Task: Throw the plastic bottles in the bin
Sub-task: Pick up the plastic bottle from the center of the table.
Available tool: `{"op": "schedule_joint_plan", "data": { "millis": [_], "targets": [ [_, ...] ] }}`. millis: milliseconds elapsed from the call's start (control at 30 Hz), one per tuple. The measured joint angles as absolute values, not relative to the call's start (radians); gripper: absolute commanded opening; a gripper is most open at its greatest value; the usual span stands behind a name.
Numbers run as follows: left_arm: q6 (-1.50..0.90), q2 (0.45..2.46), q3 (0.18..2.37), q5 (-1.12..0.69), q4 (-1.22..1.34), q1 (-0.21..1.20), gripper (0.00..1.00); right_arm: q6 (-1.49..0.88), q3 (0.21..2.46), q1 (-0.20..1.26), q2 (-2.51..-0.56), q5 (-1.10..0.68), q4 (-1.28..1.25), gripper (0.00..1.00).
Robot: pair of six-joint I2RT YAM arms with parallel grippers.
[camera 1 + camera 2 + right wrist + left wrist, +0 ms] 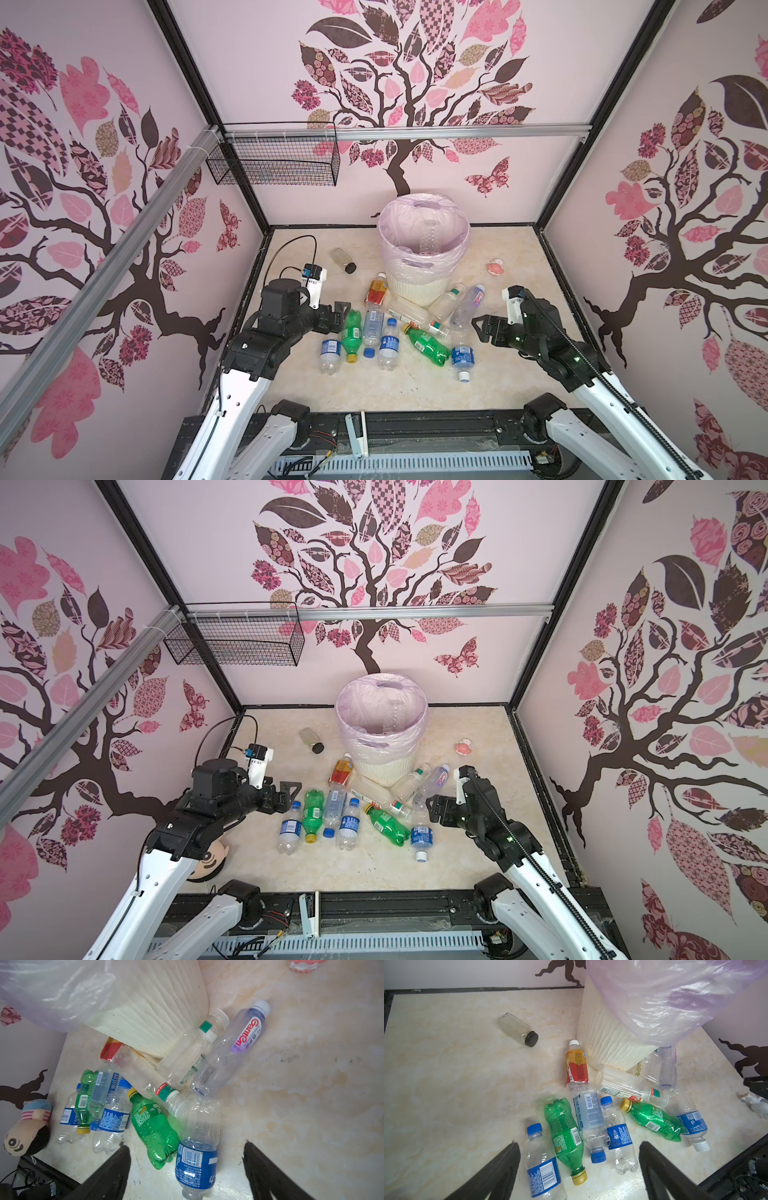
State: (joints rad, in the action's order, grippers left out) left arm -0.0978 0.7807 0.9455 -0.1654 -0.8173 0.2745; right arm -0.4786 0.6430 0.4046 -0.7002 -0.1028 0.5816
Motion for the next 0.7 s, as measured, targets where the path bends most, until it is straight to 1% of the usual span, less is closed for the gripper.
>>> {"op": "schedule_joint_plan", "data": {
  "millis": [267,700],
  "targets": [
    [-0.118,0.73,0.838,-0.141,-0.8,0.273,0.92,-0.525,0.623,0.405,-0.787,-0.104,0.594,0.83],
    [-0.133,0.705,0.793,-0.12,-0.74,0.273,0.92,-0.574,0.516,0.405,-0.869,-0.135,0.503,0.81]
  ]
}}
